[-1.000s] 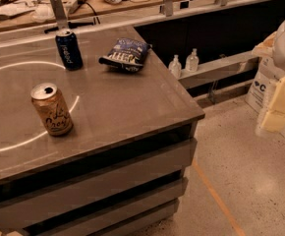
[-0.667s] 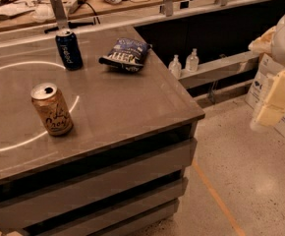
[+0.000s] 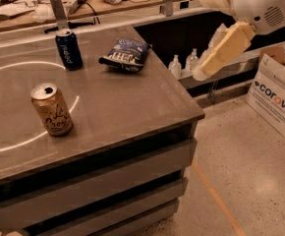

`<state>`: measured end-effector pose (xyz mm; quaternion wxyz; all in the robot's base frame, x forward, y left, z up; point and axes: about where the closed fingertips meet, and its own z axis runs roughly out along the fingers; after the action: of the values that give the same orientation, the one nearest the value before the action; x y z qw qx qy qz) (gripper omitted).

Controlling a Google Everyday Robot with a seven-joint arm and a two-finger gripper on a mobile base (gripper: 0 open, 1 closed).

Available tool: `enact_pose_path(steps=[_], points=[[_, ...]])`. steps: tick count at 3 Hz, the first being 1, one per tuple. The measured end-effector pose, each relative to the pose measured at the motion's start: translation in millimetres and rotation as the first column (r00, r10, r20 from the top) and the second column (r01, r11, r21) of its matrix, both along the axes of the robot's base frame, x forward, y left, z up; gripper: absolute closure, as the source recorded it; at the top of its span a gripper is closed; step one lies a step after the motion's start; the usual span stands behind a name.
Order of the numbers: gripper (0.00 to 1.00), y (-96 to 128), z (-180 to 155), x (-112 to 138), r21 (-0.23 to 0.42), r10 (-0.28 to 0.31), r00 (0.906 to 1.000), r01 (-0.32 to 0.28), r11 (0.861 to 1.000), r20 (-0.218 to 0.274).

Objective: Move pepsi can near orange can

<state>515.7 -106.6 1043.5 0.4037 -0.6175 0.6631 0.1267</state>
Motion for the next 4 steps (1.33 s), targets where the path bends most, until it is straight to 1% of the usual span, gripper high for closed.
enact_pose_path(steps=[1, 2, 3, 4], points=[[0.00, 47.0, -7.1, 29.7, 0.150, 0.048, 0.9985, -0.044, 0.988, -0.027], [0.00, 84.5, -12.7, 55.1, 0.253, 0.058, 0.9972, -0.044, 0.967, -0.047], [0.00, 112.4, -14.1, 76.4, 0.309, 0.001, 0.9991, 0.012, 0.951, -0.041], [0.00, 125.9, -14.7, 105.2, 0.340, -0.109, 0.9937, 0.111, 0.934, -0.026]])
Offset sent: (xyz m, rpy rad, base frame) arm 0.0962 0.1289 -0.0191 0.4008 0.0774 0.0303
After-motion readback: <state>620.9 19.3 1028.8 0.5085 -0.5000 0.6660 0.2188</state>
